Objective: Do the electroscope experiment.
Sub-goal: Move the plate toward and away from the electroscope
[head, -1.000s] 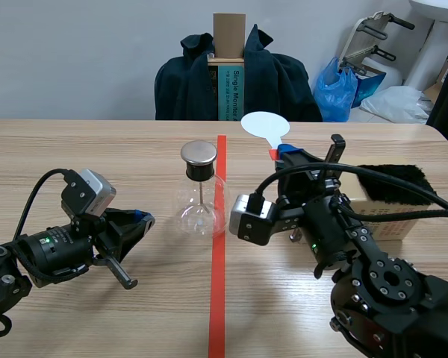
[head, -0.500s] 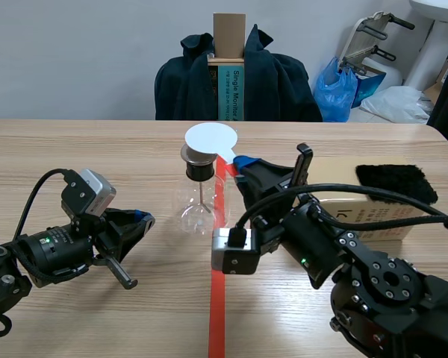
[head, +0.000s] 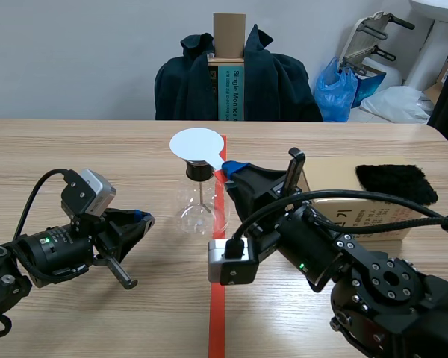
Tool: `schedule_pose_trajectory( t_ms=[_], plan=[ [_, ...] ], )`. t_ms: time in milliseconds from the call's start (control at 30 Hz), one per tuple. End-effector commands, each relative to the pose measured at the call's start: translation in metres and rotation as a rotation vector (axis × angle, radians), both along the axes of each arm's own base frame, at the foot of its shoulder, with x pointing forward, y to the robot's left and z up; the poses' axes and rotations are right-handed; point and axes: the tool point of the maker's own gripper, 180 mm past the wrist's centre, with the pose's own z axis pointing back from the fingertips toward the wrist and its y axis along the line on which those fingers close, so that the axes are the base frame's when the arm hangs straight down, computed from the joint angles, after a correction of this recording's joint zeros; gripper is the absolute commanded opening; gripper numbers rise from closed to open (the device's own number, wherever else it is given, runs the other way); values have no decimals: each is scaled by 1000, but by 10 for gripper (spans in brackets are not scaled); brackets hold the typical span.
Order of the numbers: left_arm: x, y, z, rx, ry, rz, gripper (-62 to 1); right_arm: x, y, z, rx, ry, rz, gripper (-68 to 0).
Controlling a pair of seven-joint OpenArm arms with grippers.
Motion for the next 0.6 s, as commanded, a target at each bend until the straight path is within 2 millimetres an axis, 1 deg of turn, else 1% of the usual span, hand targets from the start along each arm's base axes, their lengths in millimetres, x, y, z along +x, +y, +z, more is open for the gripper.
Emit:
schedule_pose_trajectory(
  t_ms=[0, 300, 433, 567],
  plan=[
    [4, -3, 12, -24, -33, -6, -581, 6, -1, 13, 17, -41, -4, -669],
    [4, -3, 12, -24, -33, -6, -581, 8, -3, 13, 19, -39, -17, -669],
    [4, -3, 12, -24, -33, -6, -581, 13, -9, 13, 25, -33, -61, -669],
    [4, -3, 12, -24, -33, -6, -581, 22, -19, 13, 35, -25, -137, -669]
  ],
)
